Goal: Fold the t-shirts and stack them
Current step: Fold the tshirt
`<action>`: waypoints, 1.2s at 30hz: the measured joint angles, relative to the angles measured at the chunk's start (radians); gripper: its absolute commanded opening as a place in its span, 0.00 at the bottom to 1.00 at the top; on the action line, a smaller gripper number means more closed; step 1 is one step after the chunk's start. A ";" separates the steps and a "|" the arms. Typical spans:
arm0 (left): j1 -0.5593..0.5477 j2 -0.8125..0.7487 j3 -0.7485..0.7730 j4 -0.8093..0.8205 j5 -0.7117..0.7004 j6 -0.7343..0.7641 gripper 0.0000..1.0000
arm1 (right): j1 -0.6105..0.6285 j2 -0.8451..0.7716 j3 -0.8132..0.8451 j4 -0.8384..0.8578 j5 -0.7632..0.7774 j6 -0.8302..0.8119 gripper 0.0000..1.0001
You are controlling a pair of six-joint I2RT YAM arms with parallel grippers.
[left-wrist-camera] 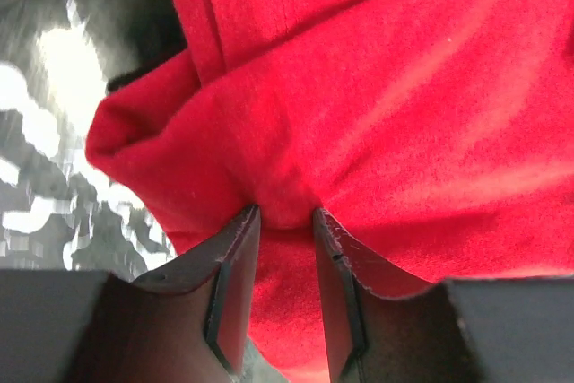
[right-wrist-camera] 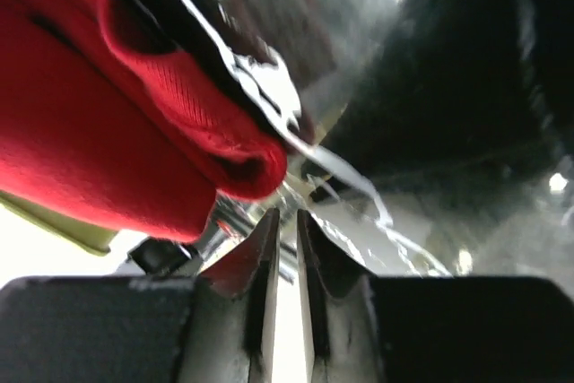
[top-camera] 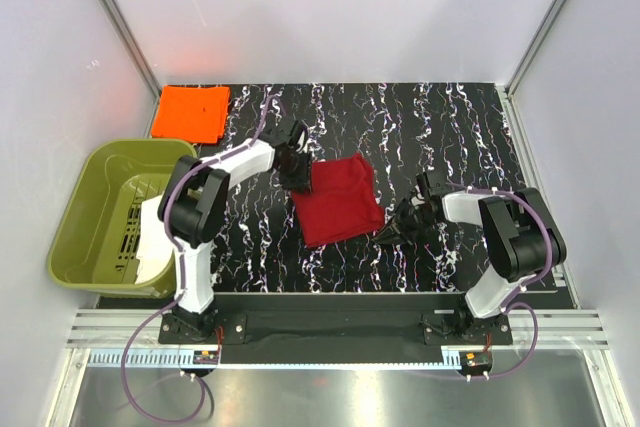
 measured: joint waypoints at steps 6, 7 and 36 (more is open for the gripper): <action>-0.052 -0.117 -0.168 0.037 -0.038 -0.090 0.36 | 0.001 0.022 -0.010 0.137 0.042 0.101 0.19; -0.062 -0.129 -0.183 0.037 -0.040 -0.103 0.37 | 0.001 0.034 0.002 0.146 0.043 0.108 0.20; 0.029 -0.436 -0.221 0.064 0.056 -0.042 0.48 | -0.114 0.225 0.564 -0.261 0.054 -0.389 0.43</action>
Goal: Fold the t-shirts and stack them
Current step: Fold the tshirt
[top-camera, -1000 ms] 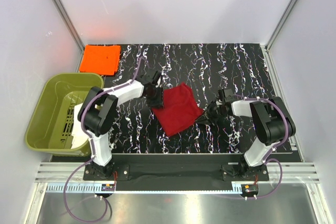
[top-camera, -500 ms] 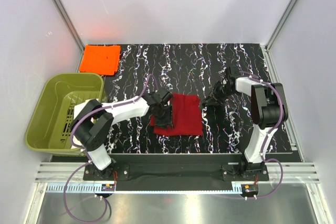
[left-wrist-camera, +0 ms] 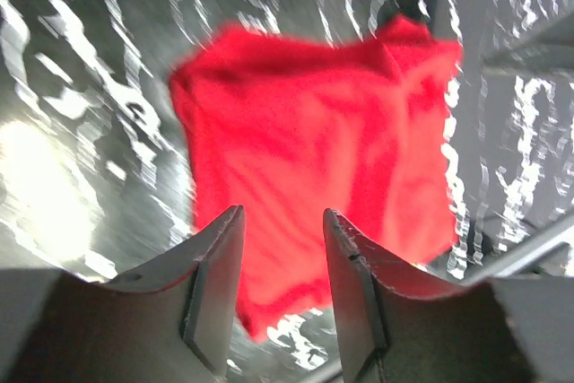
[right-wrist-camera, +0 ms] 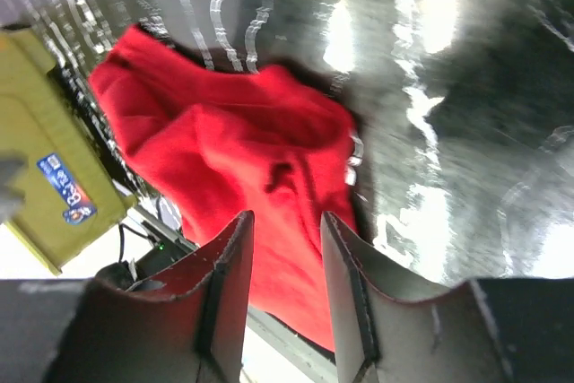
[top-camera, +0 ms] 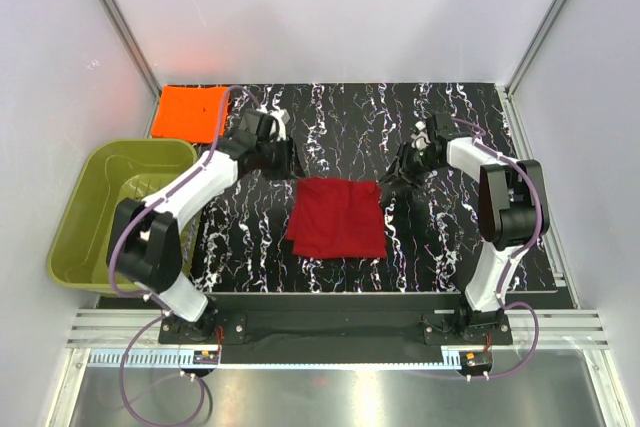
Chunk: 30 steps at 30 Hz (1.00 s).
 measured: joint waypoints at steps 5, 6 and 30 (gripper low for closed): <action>0.023 0.161 0.101 0.001 0.056 0.147 0.49 | 0.013 0.021 0.049 0.003 -0.043 -0.023 0.47; 0.021 0.184 0.106 0.000 0.064 0.165 0.48 | 0.014 0.032 0.062 0.003 -0.050 -0.025 0.48; 0.040 0.373 0.156 -0.014 0.075 0.244 0.47 | 0.059 0.151 0.124 -0.017 -0.079 -0.035 0.47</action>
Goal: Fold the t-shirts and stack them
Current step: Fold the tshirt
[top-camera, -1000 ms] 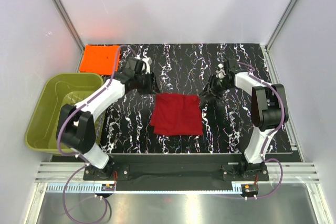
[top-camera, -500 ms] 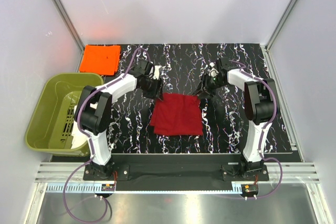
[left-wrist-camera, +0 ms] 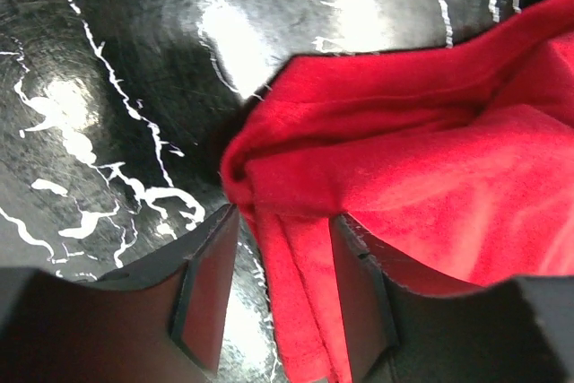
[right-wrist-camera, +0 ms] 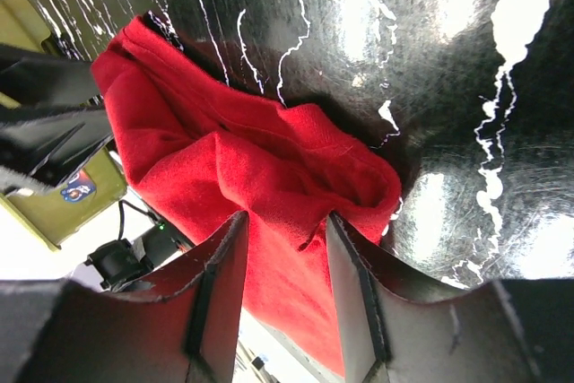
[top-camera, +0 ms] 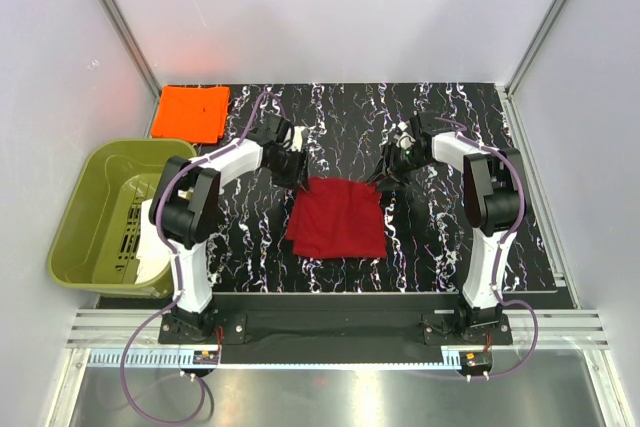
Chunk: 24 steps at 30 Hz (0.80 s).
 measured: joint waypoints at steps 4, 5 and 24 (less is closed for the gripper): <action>0.006 0.011 0.000 0.007 0.000 -0.003 0.40 | 0.001 0.002 0.000 0.000 -0.002 0.000 0.42; 0.007 0.011 0.000 0.010 0.000 -0.004 0.38 | 0.002 0.002 0.000 0.000 -0.002 0.000 0.40; 0.011 0.011 0.013 0.024 -0.098 -0.025 0.00 | 0.008 -0.043 0.023 -0.114 0.179 -0.013 0.00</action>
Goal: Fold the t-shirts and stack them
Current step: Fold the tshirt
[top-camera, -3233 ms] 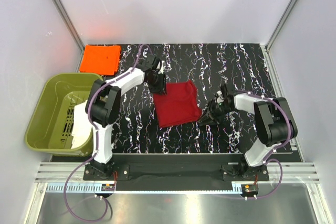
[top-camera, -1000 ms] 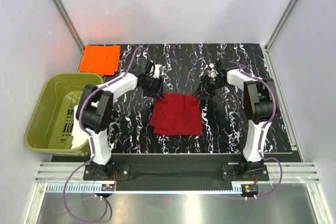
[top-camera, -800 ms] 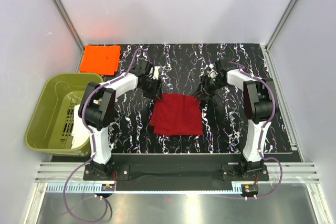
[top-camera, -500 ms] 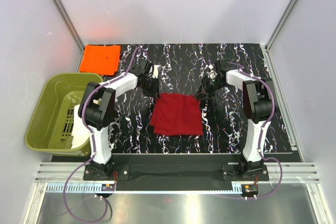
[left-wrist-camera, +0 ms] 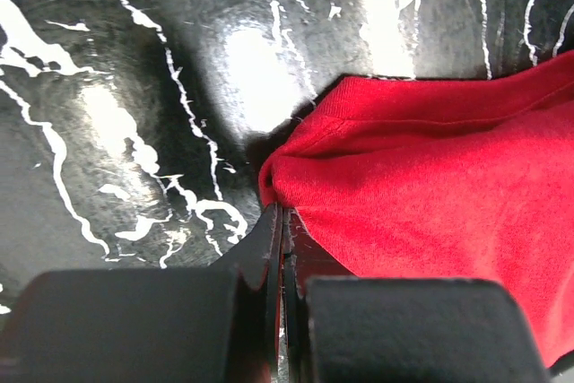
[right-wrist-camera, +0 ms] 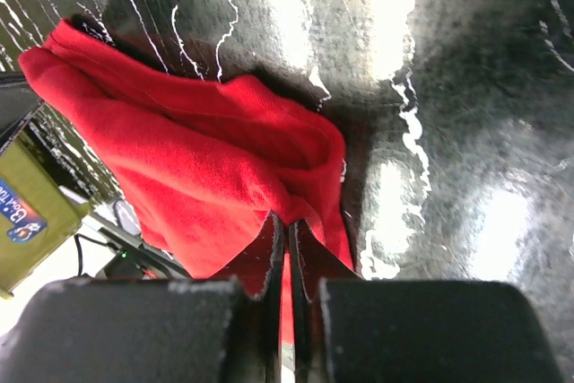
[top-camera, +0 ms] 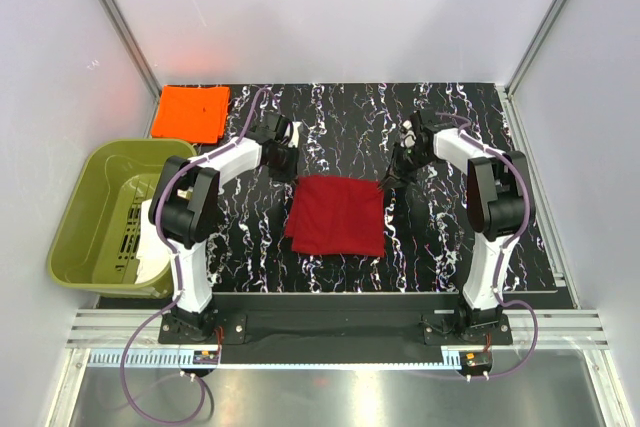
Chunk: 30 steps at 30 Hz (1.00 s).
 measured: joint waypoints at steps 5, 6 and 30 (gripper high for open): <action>0.000 0.000 0.000 0.000 -0.027 -0.003 0.00 | 0.001 -0.015 0.006 -0.022 0.038 0.001 0.00; 0.000 0.000 0.000 -0.001 -0.032 -0.003 0.00 | 0.002 -0.015 0.007 -0.025 0.047 0.002 0.00; -0.007 -0.377 -0.290 -0.065 0.092 -0.095 0.65 | 0.003 -0.121 -0.049 -0.113 0.054 -0.050 0.76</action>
